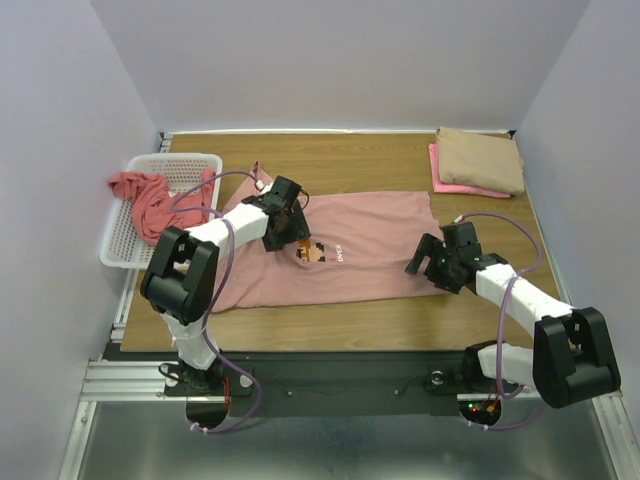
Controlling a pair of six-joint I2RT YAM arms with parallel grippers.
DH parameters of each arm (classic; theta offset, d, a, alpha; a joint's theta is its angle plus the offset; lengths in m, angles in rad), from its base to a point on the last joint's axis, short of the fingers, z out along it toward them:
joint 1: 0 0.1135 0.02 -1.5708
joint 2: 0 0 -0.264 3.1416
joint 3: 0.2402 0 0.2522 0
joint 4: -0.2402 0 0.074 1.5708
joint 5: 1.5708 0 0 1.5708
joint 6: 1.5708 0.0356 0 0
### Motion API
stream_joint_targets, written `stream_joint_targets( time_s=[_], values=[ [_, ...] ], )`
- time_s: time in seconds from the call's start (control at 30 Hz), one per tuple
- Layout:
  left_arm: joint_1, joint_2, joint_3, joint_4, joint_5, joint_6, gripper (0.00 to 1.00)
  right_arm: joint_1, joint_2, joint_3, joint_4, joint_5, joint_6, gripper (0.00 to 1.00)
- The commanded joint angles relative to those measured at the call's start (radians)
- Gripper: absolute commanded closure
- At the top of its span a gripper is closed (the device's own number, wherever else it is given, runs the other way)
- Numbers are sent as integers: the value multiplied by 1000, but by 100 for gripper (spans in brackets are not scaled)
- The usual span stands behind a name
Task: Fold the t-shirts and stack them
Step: Fold the tshirt
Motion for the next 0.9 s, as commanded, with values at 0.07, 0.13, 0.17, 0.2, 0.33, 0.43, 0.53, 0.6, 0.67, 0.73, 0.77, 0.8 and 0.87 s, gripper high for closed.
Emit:
stream_joint_targets(
  time_s=[0.07, 0.13, 0.17, 0.2, 0.33, 0.43, 0.53, 0.6, 0.67, 0.73, 0.77, 0.8, 0.87],
  values=[
    [-6, 76, 107, 31, 31, 14, 21, 2, 28, -2, -14, 48, -14, 0],
    [-6, 111, 144, 36, 43, 20, 21, 2, 30, -6, -14, 52, -14, 0],
    [-6, 122, 159, 37, 56, 23, 21, 2, 30, -6, -14, 55, -14, 0],
    [-6, 142, 185, 39, 65, 24, 21, 2, 31, -6, -14, 57, -14, 0],
    [-6, 168, 228, 36, 85, 26, 21, 2, 30, -5, -16, 62, -14, 0],
    [-6, 176, 248, 22, 83, 26, 21, 2, 22, -3, -17, 65, -14, 0],
    [-8, 162, 236, 1, 77, 31, 21, 2, 8, 6, -25, 71, -22, 0],
    [-8, 116, 183, -1, 57, 29, 21, 2, -14, 26, -34, 59, -30, 0],
    [-8, 46, 108, -3, 27, 18, 21, 2, -47, 52, -39, 43, -48, 0],
    [-8, -13, 57, -7, 2, -8, 21, 0, -71, 78, -37, -39, -85, 0],
    [-8, -42, 31, -9, -9, -18, 21, 2, -83, 93, -34, -76, -96, 0],
    [-6, -104, -12, -12, -33, -25, 19, 3, -97, 124, -22, -143, -116, 0],
    [-3, -190, -61, -22, -71, -47, 17, 23, -99, 153, -2, -201, -119, 0]
  ],
)
